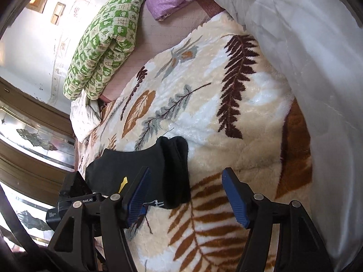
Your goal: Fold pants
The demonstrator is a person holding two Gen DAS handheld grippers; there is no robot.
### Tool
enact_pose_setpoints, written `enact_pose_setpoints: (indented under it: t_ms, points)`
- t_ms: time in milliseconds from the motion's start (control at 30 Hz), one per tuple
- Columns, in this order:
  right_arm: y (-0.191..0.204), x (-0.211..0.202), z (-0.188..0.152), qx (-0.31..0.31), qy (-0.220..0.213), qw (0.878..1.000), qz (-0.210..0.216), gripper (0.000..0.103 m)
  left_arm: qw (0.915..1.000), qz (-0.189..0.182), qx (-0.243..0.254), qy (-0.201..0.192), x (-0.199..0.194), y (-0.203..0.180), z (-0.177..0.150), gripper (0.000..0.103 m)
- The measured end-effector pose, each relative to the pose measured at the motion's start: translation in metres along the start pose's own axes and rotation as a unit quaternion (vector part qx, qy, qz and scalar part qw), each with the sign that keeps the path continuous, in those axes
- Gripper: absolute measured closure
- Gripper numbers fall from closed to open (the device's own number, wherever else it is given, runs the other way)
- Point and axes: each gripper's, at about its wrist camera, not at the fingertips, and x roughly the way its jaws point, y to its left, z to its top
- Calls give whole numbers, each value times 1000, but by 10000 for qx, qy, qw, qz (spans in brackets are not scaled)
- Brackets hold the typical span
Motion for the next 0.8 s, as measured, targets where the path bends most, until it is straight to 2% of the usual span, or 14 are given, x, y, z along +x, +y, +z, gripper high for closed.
enact_pose_setpoints:
  t_ms: [133,267,400,533,667,733,767,800]
  points:
    - [0,13,7,23,95,9995,314,33,9999,6,-75,-82,3,-4,9,70]
    - [0,30,18,-64,183,9993,308,32,9999,5,-21,-104,3,-4,9,70]
    - [1,52,25,-78,444,9965,699,32,10000,-34,-67,-63,3,-2,10,70]
    - [5,74,33,-212,684,9932,918,32,9999,24,-78,-143,5,-6,7,70]
    - [9,89,38,-353,889,9913,899,43,9995,85,-111,-267,8,-13,4,65]
    - [6,94,41,-261,918,9912,913,53,9996,113,-41,-262,11,-19,2,65]
    - [5,96,42,-229,930,9918,843,68,9996,134,-27,-263,12,-21,1,65]
    - [3,97,43,-201,970,9917,823,72,9995,152,31,-268,15,-26,0,65]
